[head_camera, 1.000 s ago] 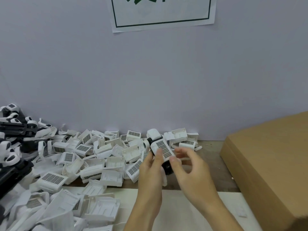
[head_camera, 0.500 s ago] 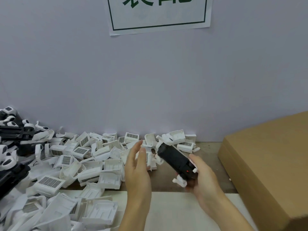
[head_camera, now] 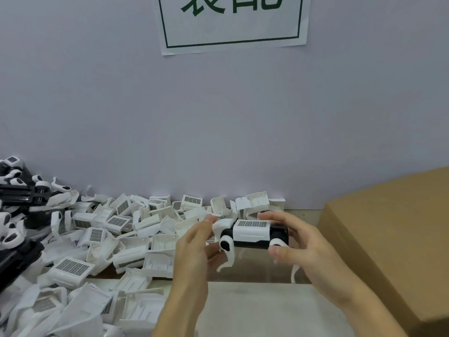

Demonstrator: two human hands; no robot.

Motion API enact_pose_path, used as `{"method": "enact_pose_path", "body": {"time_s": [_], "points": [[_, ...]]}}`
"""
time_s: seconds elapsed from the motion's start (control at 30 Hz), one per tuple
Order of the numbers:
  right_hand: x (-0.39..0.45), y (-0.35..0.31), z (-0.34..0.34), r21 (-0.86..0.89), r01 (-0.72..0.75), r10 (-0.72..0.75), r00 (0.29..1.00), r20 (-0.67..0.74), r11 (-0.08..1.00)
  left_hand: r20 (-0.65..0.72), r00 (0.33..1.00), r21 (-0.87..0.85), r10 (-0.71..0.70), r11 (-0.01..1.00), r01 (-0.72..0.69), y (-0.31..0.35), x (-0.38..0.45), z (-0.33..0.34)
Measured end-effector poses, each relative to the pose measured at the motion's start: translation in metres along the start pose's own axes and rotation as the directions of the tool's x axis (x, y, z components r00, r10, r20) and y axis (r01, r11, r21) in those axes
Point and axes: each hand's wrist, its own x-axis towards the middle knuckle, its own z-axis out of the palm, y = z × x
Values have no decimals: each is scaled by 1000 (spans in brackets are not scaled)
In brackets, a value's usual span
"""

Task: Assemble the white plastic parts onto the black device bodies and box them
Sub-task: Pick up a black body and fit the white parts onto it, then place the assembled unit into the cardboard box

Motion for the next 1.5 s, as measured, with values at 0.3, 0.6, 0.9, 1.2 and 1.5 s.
{"method": "enact_pose_path", "body": {"time_s": [0.3, 0.6, 0.9, 1.2, 1.5], "points": [[3, -6, 7, -425, 132, -146, 989, 1, 896, -49, 998, -20, -34, 999, 33, 0, -4, 2], [-11, -3, 19, -679, 74, -163, 984, -68, 731, -17, 998, -31, -64, 998, 63, -6, 0, 1], [-11, -53, -84, 544, 127, 225, 815, -533, 829, -83, 996, -34, -19, 999, 16, -11, 0, 2], [-2, -53, -137, 833, 181, 141, 946, -293, 523, -74, 996, 59, -57, 996, 61, -14, -2, 9], [18, 7, 82, 405, -351, 456, 867, -201, 844, -80, 979, 343, 188, 927, -150, 5, -6, 7]]}}
